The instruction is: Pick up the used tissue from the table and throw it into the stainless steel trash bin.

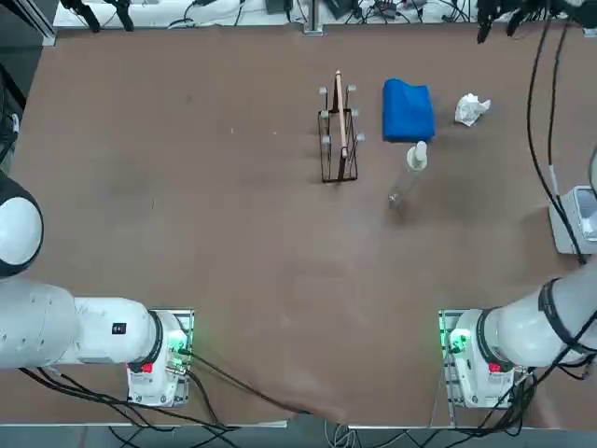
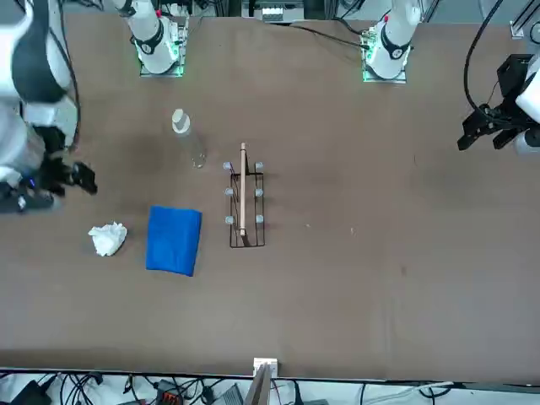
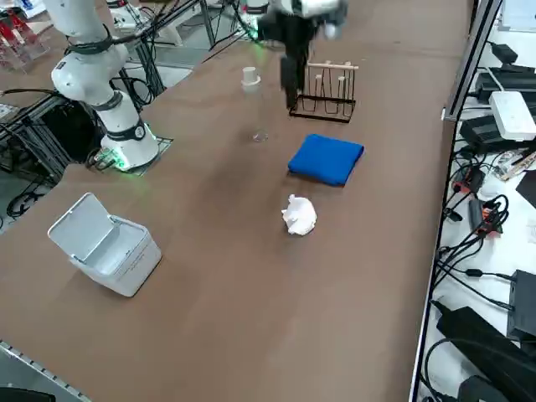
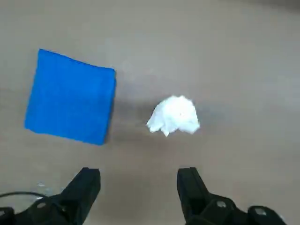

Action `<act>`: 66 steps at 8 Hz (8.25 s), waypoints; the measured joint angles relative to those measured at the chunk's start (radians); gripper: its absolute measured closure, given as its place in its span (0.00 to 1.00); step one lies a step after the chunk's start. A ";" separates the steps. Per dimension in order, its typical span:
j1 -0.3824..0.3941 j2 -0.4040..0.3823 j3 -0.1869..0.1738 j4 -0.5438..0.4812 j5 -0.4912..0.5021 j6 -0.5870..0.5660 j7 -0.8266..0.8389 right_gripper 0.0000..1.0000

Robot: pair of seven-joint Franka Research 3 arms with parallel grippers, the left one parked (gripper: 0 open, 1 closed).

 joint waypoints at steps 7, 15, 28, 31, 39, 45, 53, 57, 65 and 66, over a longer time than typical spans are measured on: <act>-0.070 0.299 -0.001 -0.003 0.000 0.263 -0.271 0.00; -0.085 0.441 -0.002 -0.033 -0.031 0.403 -0.272 0.29; -0.131 0.127 -0.131 -0.061 -0.097 -0.118 -0.419 0.67; -0.213 0.119 -0.220 -0.077 -0.098 -0.192 -0.630 0.79; -0.456 0.128 -0.224 -0.189 -0.111 -0.241 -0.843 0.78; -0.456 0.135 -0.216 -0.146 -0.148 -0.286 -0.925 0.00; -0.419 0.097 0.115 0.273 0.035 -0.353 -0.837 0.00; -0.296 0.067 0.154 0.356 0.084 -0.357 -0.499 0.00; -0.019 -0.165 0.037 0.145 0.084 -0.341 0.034 0.00; 0.023 -0.199 0.014 0.103 0.084 -0.332 0.096 0.00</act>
